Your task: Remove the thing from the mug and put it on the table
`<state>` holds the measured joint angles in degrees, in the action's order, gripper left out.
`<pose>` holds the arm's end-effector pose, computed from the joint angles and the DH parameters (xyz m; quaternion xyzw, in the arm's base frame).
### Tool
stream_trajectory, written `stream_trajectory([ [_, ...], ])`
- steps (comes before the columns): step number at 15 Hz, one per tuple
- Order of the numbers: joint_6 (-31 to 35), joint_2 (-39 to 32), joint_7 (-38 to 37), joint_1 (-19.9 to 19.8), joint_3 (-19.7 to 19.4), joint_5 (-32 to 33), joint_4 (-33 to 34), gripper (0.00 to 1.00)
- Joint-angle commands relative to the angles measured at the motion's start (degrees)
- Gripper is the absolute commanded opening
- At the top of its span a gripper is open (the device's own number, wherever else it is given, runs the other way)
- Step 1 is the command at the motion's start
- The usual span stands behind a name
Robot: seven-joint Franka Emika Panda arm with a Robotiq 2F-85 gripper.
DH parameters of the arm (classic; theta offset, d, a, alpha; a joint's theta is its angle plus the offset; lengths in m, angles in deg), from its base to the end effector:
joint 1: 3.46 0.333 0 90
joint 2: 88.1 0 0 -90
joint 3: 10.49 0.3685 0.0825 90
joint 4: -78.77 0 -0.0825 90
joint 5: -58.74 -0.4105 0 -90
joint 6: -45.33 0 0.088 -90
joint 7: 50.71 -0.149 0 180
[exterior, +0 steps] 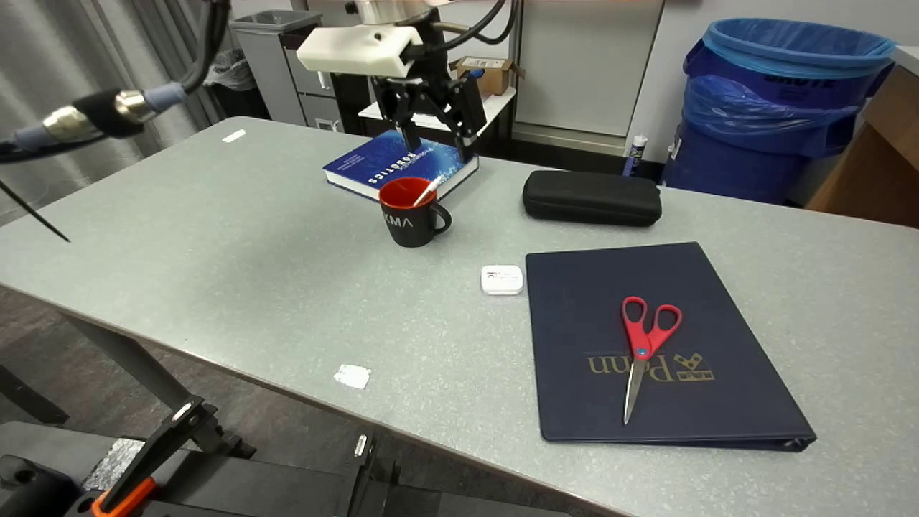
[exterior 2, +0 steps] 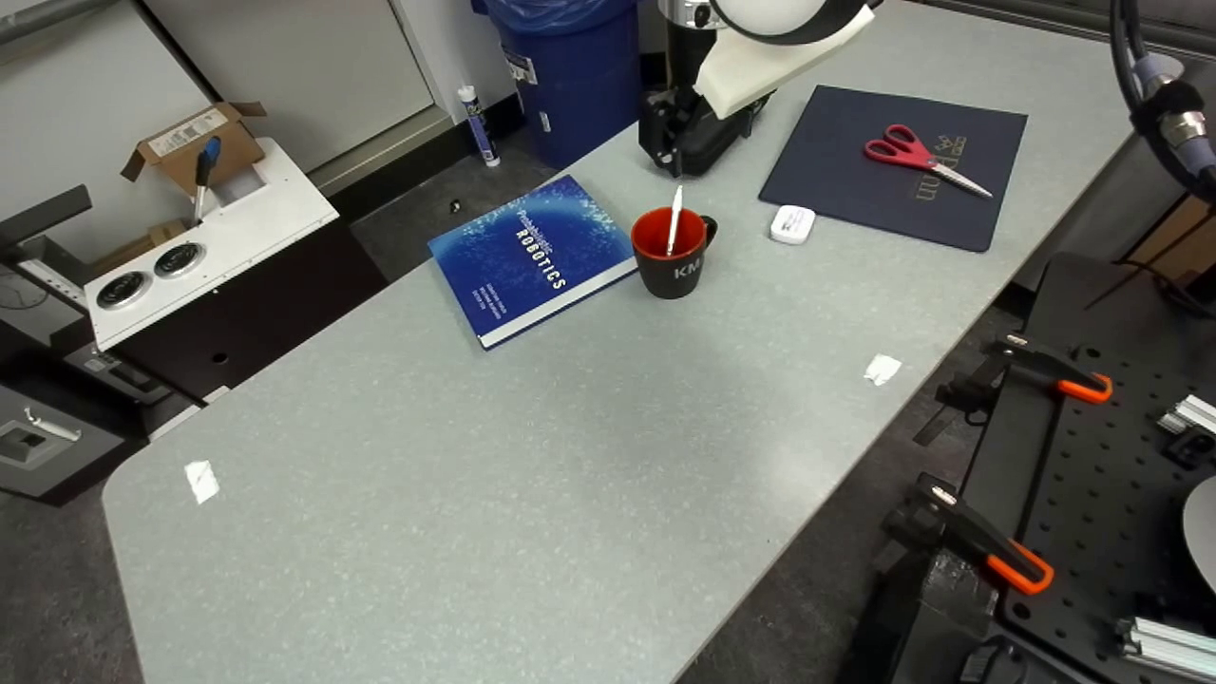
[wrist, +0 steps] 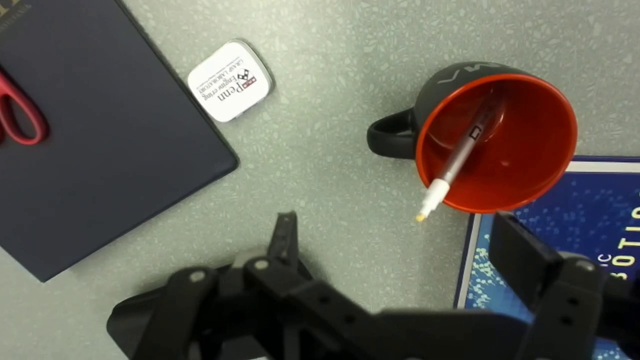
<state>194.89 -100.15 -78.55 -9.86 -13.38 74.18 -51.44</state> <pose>0.5727 -0.0936 0.2656 0.9727 -0.2084 0.0748 0.0693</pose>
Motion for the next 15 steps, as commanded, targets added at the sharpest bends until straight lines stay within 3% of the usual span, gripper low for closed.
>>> stream_trajectory([
  [1,0.0,0.0,0.9,2.4,-2.4,-1.1,0.1,1.0],
  [5,2.1,-3.6,-8.0,5.7,-5.5,3.7,2.3,1.0],
  [15,4.9,-13.2,-20.2,13.2,-12.0,2.4,9.3,1.0],
])
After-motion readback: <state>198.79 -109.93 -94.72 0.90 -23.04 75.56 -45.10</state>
